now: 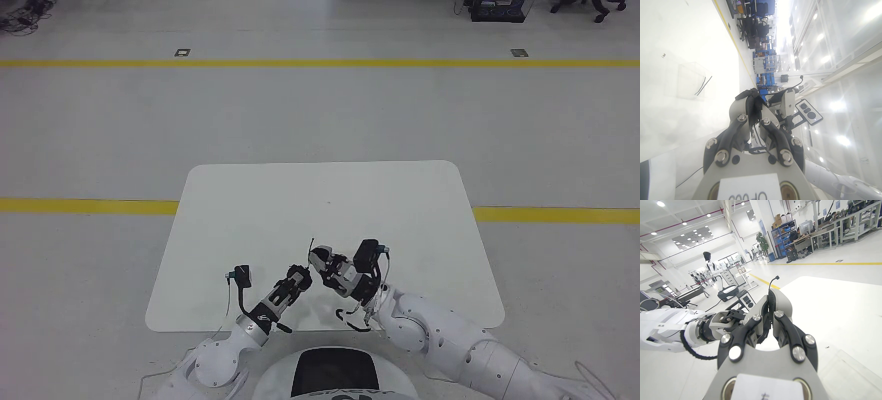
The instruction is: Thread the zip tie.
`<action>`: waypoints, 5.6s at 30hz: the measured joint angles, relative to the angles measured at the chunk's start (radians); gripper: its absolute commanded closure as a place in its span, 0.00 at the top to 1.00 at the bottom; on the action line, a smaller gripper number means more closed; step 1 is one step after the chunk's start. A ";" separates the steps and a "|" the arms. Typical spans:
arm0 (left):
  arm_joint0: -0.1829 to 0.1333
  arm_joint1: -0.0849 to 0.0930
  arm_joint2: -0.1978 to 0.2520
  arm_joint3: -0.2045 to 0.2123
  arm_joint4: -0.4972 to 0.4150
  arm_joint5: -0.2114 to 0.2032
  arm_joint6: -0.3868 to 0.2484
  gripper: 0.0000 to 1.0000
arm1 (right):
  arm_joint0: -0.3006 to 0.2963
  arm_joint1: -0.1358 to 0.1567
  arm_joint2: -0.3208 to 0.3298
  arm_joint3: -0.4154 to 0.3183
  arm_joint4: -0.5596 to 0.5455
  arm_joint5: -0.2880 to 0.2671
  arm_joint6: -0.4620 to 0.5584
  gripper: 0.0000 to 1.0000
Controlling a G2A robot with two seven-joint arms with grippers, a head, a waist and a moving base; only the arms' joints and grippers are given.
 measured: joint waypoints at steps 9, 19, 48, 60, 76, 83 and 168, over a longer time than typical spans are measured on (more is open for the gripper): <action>0.000 0.000 0.000 0.000 0.000 0.000 0.000 0.00 | 0.003 -0.002 -0.005 0.004 0.003 0.000 0.001 0.00; 0.000 0.000 0.000 0.000 0.000 0.000 0.000 0.00 | 0.011 0.003 -0.025 -0.007 0.011 0.000 -0.013 0.00; 0.000 0.000 0.000 0.000 0.000 0.000 0.000 0.00 | 0.020 0.017 -0.035 -0.001 0.013 0.000 -0.038 0.00; 0.000 0.000 0.000 0.000 0.000 0.000 0.000 0.00 | 0.024 0.014 -0.039 0.004 0.016 0.000 -0.039 0.00; 0.000 0.000 0.000 0.000 0.000 0.000 0.000 0.00 | 0.030 0.010 -0.048 0.011 0.022 0.000 -0.036 0.00; 0.000 0.000 0.000 0.000 0.000 0.000 0.000 0.00 | 0.036 0.009 -0.054 0.015 0.027 0.000 -0.029 0.00; 0.000 0.000 0.000 0.000 0.000 0.000 0.000 0.00 | 0.016 0.009 -0.029 0.008 -0.001 0.000 -0.022 0.00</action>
